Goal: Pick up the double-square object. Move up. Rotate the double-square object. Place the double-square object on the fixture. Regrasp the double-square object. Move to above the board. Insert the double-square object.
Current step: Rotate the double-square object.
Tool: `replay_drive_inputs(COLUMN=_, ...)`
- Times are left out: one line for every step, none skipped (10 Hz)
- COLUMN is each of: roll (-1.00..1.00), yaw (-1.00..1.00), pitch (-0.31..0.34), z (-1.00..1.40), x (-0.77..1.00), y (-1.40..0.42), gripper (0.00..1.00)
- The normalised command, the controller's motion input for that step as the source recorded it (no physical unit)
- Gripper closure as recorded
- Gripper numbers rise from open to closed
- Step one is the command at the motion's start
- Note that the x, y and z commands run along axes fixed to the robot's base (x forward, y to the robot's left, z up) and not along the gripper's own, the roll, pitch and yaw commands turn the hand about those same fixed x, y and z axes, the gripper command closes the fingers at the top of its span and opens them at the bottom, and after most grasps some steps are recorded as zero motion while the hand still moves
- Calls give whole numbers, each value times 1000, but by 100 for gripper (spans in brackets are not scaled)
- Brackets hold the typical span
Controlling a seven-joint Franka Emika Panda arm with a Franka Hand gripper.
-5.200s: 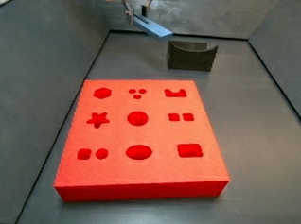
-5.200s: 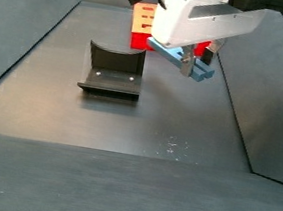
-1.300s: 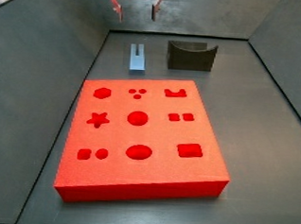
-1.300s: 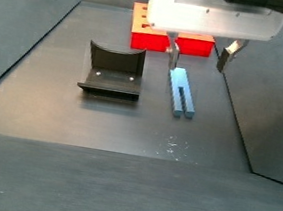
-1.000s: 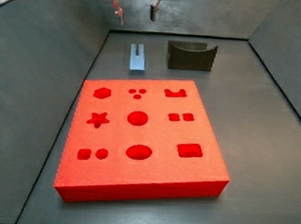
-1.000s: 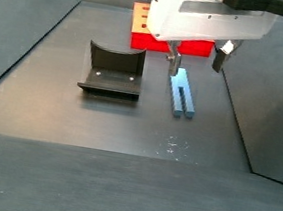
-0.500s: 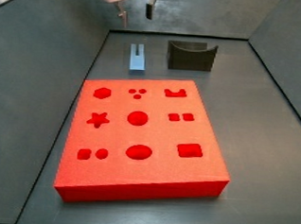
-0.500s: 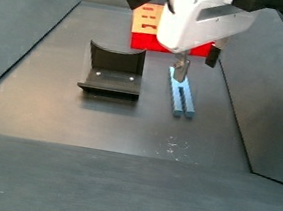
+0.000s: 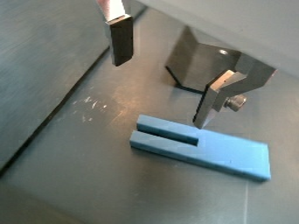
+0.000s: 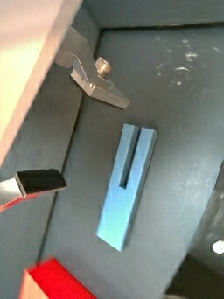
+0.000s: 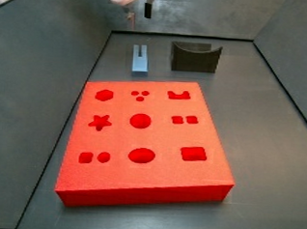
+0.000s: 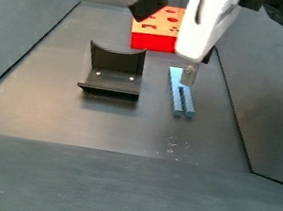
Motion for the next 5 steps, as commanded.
replay_drive_inputs(roll=1, yaw=1000, pitch=-3, z=-42, x=43, y=2, gripper=0)
replay_drive_inputs(roll=1, yaw=1000, pitch=-3, z=-42, x=43, y=2, gripper=0)
replay_drive_inputs(roll=1, yaw=1000, pitch=-3, z=-42, x=43, y=2, gripper=0)
replay_drive_inputs(roll=1, yaw=1000, pitch=-3, z=-42, x=43, y=2, gripper=0)
replay_drive_inputs(roll=1, yaw=1000, pitch=-3, z=-42, x=43, y=2, gripper=0)
